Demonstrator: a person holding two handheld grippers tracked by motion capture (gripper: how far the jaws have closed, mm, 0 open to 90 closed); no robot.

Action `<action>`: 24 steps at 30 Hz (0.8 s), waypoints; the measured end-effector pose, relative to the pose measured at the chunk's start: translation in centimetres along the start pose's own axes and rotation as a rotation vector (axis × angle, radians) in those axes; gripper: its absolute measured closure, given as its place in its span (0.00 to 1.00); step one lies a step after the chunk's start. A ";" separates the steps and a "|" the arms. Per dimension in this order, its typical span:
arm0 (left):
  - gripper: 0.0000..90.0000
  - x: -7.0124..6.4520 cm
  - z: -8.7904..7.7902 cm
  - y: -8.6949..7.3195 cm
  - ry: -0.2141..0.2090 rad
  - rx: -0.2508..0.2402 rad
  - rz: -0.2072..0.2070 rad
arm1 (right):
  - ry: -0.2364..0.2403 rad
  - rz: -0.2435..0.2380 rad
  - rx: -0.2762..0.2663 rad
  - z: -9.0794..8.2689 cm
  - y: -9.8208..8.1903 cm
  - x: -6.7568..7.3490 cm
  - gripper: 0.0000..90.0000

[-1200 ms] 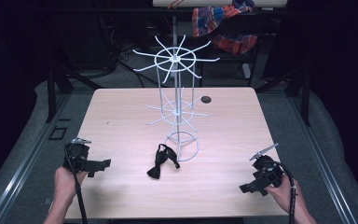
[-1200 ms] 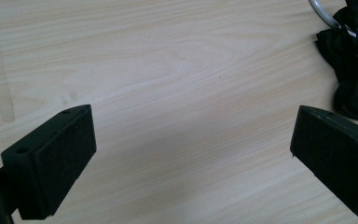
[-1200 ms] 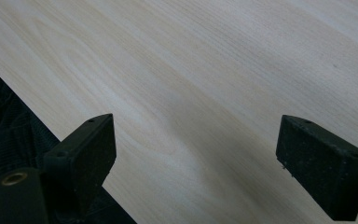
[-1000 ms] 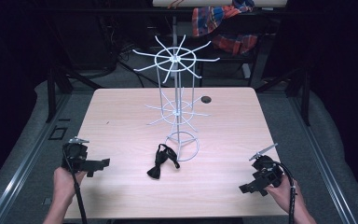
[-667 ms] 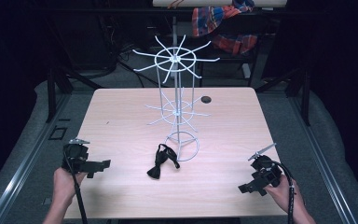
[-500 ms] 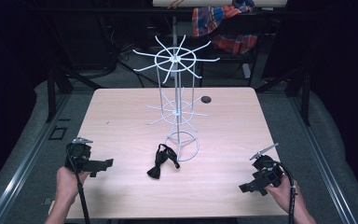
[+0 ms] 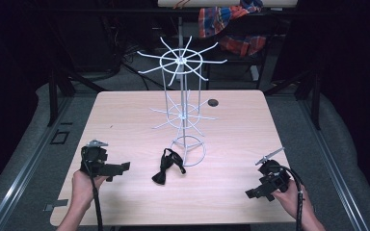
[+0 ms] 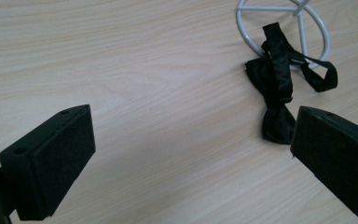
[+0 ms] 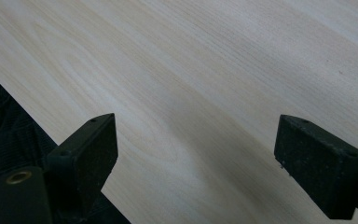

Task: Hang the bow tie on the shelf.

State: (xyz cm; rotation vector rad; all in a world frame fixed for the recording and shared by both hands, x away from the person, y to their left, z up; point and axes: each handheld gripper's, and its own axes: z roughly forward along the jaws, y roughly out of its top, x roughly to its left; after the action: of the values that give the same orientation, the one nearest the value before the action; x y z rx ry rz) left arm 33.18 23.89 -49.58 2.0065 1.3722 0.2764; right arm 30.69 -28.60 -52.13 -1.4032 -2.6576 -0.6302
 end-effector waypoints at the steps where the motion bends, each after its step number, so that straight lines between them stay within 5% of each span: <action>1: 0.00 -0.3 0.1 0.1 0.004 0.000 0.006 | 0.002 0.002 -0.001 0.0 0.0 0.1 0.15; 24: 0.00 -2.9 4.2 2.1 -0.062 0.032 0.026 | 0.000 0.003 0.006 0.3 0.2 0.1 0.15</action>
State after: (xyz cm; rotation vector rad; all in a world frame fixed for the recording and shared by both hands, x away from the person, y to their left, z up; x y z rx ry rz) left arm 35.71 19.17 -50.86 2.0429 1.3210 0.2034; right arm 30.77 -28.31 -52.27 -1.4049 -2.6548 -0.6213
